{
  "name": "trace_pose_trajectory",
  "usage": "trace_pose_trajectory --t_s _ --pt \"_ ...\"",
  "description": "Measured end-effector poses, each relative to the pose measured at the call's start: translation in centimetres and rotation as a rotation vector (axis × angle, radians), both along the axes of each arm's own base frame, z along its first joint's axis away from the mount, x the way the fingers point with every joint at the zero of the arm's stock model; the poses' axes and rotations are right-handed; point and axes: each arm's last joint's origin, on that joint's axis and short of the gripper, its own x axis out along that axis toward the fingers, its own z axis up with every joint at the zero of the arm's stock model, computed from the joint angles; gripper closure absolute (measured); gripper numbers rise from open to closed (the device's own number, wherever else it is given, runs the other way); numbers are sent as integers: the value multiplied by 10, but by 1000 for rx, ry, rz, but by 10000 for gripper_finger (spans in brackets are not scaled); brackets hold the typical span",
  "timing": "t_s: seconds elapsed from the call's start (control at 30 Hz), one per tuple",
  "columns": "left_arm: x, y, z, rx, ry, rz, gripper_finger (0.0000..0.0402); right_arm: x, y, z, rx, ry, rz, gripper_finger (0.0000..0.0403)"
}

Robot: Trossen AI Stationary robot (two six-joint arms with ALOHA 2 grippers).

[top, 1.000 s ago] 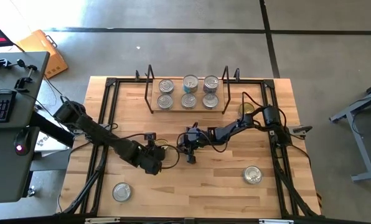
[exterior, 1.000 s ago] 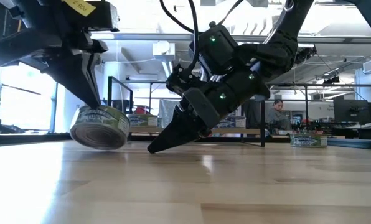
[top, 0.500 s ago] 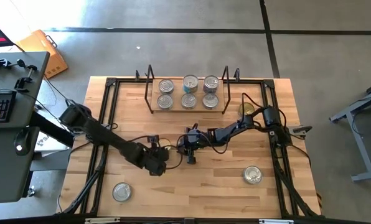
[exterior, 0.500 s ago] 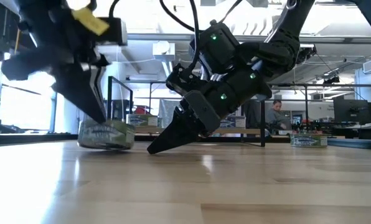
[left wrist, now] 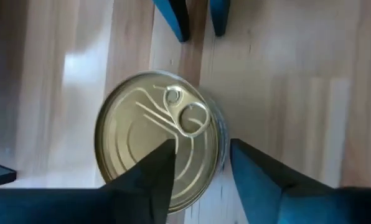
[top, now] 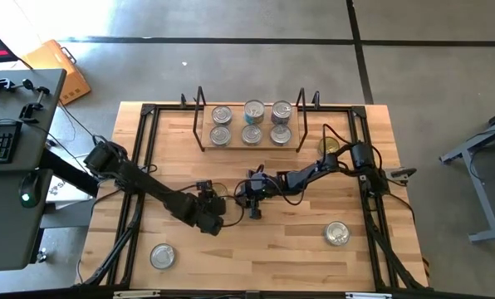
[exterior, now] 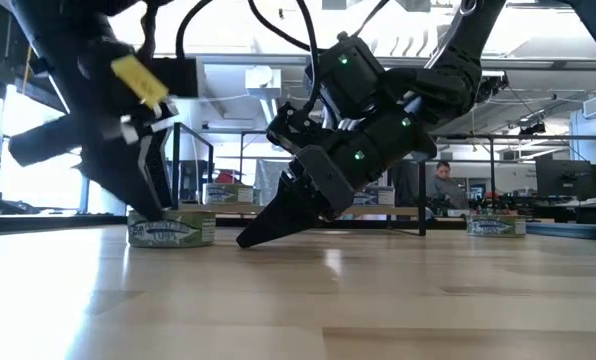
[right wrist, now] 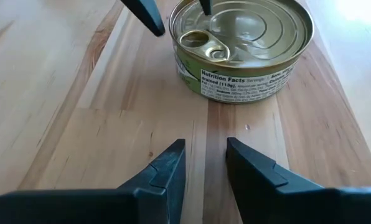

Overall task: Stack canned seafood by type on shelf
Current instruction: Stack the green tuna can on top of the green tuna can on the shelf

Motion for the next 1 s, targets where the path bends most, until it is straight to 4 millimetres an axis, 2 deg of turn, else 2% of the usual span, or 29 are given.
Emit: trace_pose_trajectory --t_s 0.1,0.17,0.27,0.37,0.4,0.47,0.63,0.83,1.0 --pt "2 0 -11 21 45 -19 245 0 0 0 0 1 1 295" --pt "3 -1 -18 47 67 -29 256 0 0 0 0 1 1 295" --pt "4 -3 -27 90 101 -52 300 0 0 0 0 1 1 295" --pt "3 -6 -29 106 104 -64 360 0 0 -1 3 8 -1 295" --pt "2 -7 -28 103 98 -62 378 -1 0 0 11 14 -7 295" --pt "0 -10 -25 92 80 -56 392 -3 0 2 19 42 -14 295" --pt "-2 -18 -3 38 83 -78 399 -13 0 16 1 137 -25 295" --pt "4 -21 16 36 74 -94 401 -27 8 25 -118 248 -107 295" --pt "6 -21 20 75 49 -93 402 -46 18 15 -183 204 -186 295"
